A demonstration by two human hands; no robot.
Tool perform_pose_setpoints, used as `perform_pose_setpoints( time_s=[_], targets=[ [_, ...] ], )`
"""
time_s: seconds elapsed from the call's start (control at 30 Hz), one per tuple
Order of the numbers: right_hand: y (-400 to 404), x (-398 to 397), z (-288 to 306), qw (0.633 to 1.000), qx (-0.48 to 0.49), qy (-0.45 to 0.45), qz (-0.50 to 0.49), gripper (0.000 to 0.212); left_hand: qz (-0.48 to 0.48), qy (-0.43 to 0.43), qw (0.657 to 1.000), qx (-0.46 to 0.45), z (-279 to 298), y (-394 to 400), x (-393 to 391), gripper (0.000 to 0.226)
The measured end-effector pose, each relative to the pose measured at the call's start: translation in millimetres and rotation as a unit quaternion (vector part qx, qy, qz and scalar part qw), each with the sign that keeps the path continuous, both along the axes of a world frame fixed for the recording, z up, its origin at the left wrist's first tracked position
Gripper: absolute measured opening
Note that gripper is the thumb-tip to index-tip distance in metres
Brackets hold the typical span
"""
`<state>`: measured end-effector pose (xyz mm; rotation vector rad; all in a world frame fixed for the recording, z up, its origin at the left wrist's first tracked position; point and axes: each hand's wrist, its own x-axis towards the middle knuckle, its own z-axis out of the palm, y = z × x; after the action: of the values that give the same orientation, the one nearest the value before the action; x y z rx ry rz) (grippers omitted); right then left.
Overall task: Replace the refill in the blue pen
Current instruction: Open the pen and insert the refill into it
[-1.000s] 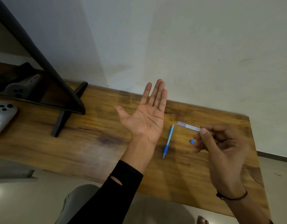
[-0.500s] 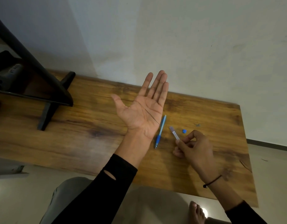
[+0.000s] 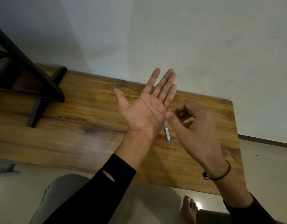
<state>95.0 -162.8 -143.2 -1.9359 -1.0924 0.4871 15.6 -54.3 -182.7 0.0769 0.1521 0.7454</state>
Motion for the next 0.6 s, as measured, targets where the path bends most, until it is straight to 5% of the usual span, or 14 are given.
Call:
perform_pose_setpoints(
  time_s=[0.23,0.6],
  targets=[
    [-1.5,-21.1,15.6,0.99,-0.088,-0.11,0.01,0.011,-0.008,-0.009,1.0,0.006,-1.1,-0.3,1.3,0.122],
    [-2.6,-22.3,11.3,0.987,-0.118,-0.108,0.024,0.014,0.017,0.0,1.0,0.001,-0.2,-0.9,2.5,0.117]
  ],
)
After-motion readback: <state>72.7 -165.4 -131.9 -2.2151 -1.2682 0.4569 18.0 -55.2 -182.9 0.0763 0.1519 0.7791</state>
